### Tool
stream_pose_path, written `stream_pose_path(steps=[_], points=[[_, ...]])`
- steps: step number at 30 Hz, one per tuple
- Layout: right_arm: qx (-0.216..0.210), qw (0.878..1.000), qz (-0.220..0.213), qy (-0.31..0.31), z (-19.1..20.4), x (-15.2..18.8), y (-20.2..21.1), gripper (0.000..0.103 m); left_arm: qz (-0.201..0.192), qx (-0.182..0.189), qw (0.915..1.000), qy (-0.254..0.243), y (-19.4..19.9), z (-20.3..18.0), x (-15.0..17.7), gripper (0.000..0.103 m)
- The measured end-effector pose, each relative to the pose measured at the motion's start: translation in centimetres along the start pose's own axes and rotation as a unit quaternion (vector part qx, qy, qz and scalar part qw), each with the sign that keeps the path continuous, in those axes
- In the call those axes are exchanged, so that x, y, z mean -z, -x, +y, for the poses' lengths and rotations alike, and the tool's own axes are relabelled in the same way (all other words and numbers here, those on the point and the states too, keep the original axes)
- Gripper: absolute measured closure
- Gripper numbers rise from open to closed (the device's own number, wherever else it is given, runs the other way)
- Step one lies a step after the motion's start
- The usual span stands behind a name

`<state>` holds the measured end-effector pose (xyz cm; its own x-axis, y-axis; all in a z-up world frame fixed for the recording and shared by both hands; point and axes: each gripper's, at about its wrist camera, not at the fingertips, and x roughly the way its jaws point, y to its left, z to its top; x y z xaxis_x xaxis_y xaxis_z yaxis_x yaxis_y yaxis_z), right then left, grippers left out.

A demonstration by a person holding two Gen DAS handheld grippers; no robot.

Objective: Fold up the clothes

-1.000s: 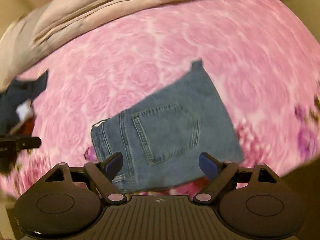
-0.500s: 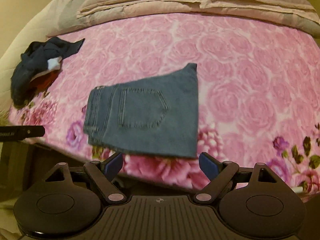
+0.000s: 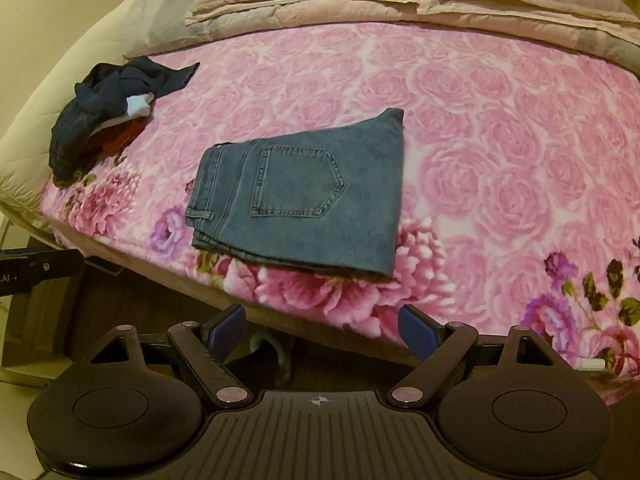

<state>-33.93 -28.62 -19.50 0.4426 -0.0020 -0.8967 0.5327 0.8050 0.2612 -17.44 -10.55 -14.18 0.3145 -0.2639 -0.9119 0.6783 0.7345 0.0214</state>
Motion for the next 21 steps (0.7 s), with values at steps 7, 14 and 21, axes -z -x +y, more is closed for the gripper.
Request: stream_pose_path(steps=[7,14,21], points=[[0.001,1.0,-0.001,-0.002,-0.5,0.7,0.2,0.017,0.006,-0.001,1.0,0.002,-0.4,-0.2,0.9,0.046],[0.01,1.0,0.007,-0.027,-1.7,0.0,-0.9,0.017,0.019,0.003,0.9998,-0.005,-2.5,0.0,-0.6,0.045],[0.009,0.996,-0.01,-0.084,-4.7,-1.2,-3.1,0.017,0.004,0.065,0.9975,0.029,-9.0,5.6,-3.0,0.043]])
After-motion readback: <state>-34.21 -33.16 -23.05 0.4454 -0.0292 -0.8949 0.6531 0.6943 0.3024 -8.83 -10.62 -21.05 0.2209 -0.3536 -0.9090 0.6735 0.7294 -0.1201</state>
